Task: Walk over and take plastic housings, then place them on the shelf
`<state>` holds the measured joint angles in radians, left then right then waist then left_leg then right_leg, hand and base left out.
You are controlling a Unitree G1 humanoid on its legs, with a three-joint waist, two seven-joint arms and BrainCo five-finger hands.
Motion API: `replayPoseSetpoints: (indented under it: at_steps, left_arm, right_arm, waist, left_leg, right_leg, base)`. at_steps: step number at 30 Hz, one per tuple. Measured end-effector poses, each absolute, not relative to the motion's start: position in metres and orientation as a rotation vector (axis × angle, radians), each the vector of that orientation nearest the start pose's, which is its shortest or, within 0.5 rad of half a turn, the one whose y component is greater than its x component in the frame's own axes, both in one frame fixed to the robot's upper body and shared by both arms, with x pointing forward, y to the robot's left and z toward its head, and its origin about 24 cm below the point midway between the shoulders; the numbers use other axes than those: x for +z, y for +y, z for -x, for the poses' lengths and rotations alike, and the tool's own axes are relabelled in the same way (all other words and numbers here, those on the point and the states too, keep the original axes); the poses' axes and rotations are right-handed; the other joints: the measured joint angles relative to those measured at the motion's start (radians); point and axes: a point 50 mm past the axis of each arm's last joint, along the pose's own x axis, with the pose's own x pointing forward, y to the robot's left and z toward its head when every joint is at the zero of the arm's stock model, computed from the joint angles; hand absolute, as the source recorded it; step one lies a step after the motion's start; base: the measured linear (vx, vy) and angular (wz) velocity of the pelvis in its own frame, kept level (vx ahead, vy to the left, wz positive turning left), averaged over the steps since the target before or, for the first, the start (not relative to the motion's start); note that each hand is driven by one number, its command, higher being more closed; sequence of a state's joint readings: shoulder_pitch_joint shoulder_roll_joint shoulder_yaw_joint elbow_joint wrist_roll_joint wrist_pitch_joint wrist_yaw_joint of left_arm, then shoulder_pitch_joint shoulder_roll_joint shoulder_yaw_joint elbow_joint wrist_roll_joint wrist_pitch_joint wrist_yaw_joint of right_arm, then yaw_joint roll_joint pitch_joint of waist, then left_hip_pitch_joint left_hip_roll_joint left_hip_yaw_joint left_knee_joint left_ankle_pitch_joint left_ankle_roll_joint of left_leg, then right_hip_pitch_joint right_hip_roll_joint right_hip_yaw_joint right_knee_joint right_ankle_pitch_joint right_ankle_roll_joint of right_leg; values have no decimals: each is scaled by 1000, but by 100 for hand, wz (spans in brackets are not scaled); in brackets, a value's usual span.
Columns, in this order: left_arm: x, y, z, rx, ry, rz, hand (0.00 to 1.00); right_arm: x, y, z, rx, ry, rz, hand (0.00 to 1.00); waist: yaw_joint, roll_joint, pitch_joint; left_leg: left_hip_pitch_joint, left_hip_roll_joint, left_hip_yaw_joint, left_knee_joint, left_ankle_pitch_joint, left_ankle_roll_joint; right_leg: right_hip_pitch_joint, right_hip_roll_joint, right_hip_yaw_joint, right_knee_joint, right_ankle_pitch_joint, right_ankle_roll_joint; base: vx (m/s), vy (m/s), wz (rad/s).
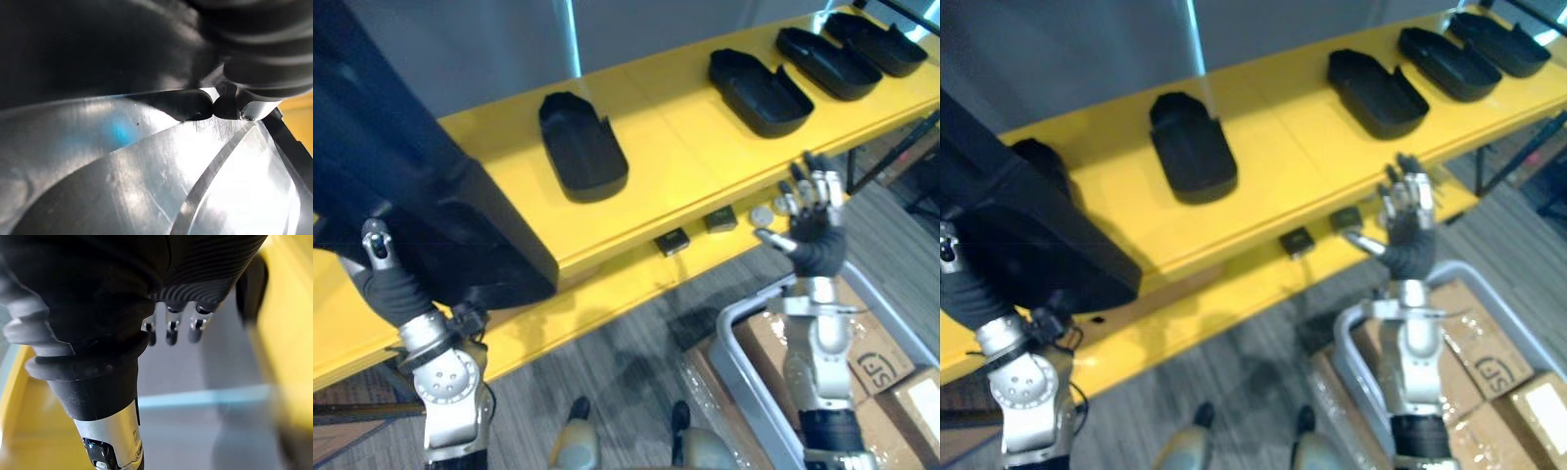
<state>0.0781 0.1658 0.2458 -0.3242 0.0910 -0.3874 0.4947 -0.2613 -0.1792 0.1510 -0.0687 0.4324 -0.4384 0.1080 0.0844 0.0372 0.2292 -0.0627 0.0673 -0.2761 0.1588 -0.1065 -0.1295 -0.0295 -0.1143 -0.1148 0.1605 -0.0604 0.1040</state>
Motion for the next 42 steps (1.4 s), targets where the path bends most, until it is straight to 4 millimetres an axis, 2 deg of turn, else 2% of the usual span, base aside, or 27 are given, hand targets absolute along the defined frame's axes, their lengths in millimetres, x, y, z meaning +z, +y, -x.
replayPoseSetpoints:
  at_steps: [1,2,3,4,7,8,10,11,13,14,16,18,22,23,24,25,26,30,32,36,38,39,40,42]
  left_arm:
    - [143,241,-199,661,-693,-206,100]
    - [137,248,-193,694,-656,-236,100]
    - [132,253,-187,719,-628,-268,100]
    - [129,257,-182,738,-610,-288,100]
    - [113,277,-155,844,-506,-344,100]
    - [106,284,-143,878,-459,-359,100]
    - [97,288,-130,904,-397,-344,100]
    - [94,288,-126,896,-380,-336,100]
    - [95,285,-128,859,-391,-309,100]
    - [97,283,-128,827,-408,-307,100]
    - [100,280,-129,796,-429,-313,100]
    - [103,279,-130,773,-443,-309,100]
    - [107,279,-137,767,-474,-281,100]
    - [108,278,-140,767,-480,-278,100]
    - [109,279,-150,759,-487,-278,100]
    - [109,280,-154,756,-488,-280,100]
    - [112,283,-165,754,-492,-307,100]
    - [126,289,-185,794,-555,-315,100]
    - [127,289,-189,806,-551,-298,100]
    - [127,289,-191,786,-538,-301,100]
    - [123,286,-193,756,-520,-302,100]
    - [122,285,-194,744,-513,-305,100]
    - [121,285,-194,729,-508,-310,100]
    - [120,283,-195,717,-503,-302,100]
  right_arm:
    - [163,-118,-275,366,-716,-275,0]
    - [166,-96,-280,436,-708,-295,0]
    - [164,-85,-283,467,-687,-305,0]
    - [162,-79,-285,483,-673,-308,0]
    - [150,-57,-288,508,-603,-292,0]
    - [147,-51,-287,522,-586,-293,0]
    - [146,-47,-286,527,-578,-277,0]
    - [145,-48,-286,513,-570,-270,0]
    - [140,-55,-288,477,-547,-256,0]
    - [135,-59,-288,455,-521,-243,0]
    - [124,-65,-289,425,-477,-219,0]
    - [111,-78,-286,378,-436,-194,0]
    - [88,-113,-278,240,-367,-138,0]
    - [87,-118,-277,218,-364,-131,0]
    - [85,-133,-272,153,-367,-108,0]
    - [85,-139,-271,133,-372,-101,0]
    - [88,-153,-265,91,-395,-88,0]
    - [92,-179,-253,59,-434,-73,0]
    - [89,-183,-249,76,-428,-83,0]
    - [87,-175,-248,150,-425,-91,0]
    - [85,-170,-247,171,-416,-95,0]
    - [84,-168,-246,173,-411,-100,0]
    - [83,-164,-245,175,-410,-107,0]
    - [88,-160,-245,163,-434,-124,0]
  waist:
    - [9,7,-8]
    - [29,15,-19]
    - [49,15,-32]
    - [65,14,-36]
    - [123,-7,-54]
    - [134,-16,-59]
    - [148,-26,-66]
    - [147,-35,-73]
    - [144,-45,-80]
    - [148,-46,-80]
    - [151,-45,-80]
    - [142,-42,-79]
    - [103,-33,-75]
    - [95,-28,-72]
    - [74,-20,-67]
    - [65,-16,-65]
    - [50,-10,-61]
    - [-2,-13,-62]
    - [-20,-13,-62]
    - [-18,-13,-62]
    - [-24,-7,-39]
    - [-31,-12,-34]
    - [-40,-29,-26]
    - [-43,-35,-23]
  left_leg:
    - [1,-6,-22,-2,4,0]
    - [5,-12,-57,-6,6,-3]
    - [5,-13,-75,-8,7,-5]
    - [8,-13,-86,-8,7,-5]
    - [10,-19,-140,-8,7,-5]
    - [7,-25,-164,-8,7,-5]
    - [3,-36,-181,-10,11,0]
    - [-13,-43,-172,-10,19,19]
    - [-40,-42,-120,-8,44,38]
    - [-41,-45,-113,-6,57,19]
    - [-43,-52,-109,-7,66,17]
    - [-41,-56,-94,-2,69,21]
    - [-43,-41,7,10,64,26]
    - [-43,-40,12,10,62,31]
    - [-45,-34,44,7,62,31]
    - [-46,-29,63,4,63,32]
    - [-47,-24,98,-13,75,35]
    - [-60,-28,147,-56,109,33]
    - [-49,-39,150,-64,113,33]
    - [-4,-44,149,-89,108,36]
    - [17,-46,117,-69,78,51]
    - [30,-52,105,-64,73,55]
    - [54,-65,82,-57,65,59]
    - [60,-62,49,-56,64,62]
  right_leg:
    - [12,-6,-24,3,-10,0]
    - [35,-10,-61,9,-24,0]
    - [39,-12,-80,19,-36,-4]
    - [47,-12,-92,24,-44,-6]
    - [81,-15,-158,38,-73,-9]
    - [97,-18,-188,38,-82,-7]
    - [125,-27,-231,36,-94,-7]
    - [143,-35,-267,28,-101,-10]
    - [165,-45,-320,19,-105,-4]
    - [171,-49,-333,19,-106,-2]
    - [170,-56,-334,22,-107,-2]
    - [169,-63,-325,27,-108,-4]
    - [130,-75,-262,62,-111,-3]
    - [126,-75,-256,62,-112,-3]
    - [104,-78,-231,71,-112,-4]
    - [95,-78,-219,74,-111,-4]
    - [72,-82,-198,75,-108,-1]
    - [11,-95,-153,75,-82,10]
    - [15,-107,-152,77,-74,25]
    - [50,-116,-161,86,-82,18]
    - [26,-131,-140,251,-89,7]
    - [16,-137,-115,312,-89,1]
    - [6,-144,-59,403,-84,-7]
    - [-31,-135,-13,489,-50,-61]
  base:
    - [35,4,83]
    - [32,-6,79]
    - [23,-19,68]
    - [25,-33,62]
    - [49,-51,63]
    - [55,-38,56]
    - [56,-18,76]
    - [47,3,86]
    - [48,11,92]
    - [51,19,68]
    - [28,35,16]
    - [-12,44,-7]
    - [-90,55,-36]
    - [-120,48,-47]
    - [-90,34,-35]
    - [-134,52,-47]
    - [-74,33,-38]
    - [30,38,-26]
    - [84,24,-8]
    - [87,-4,7]
    - [-2,3,39]
    - [-5,19,59]
    - [20,10,59]
    - [38,-38,45]
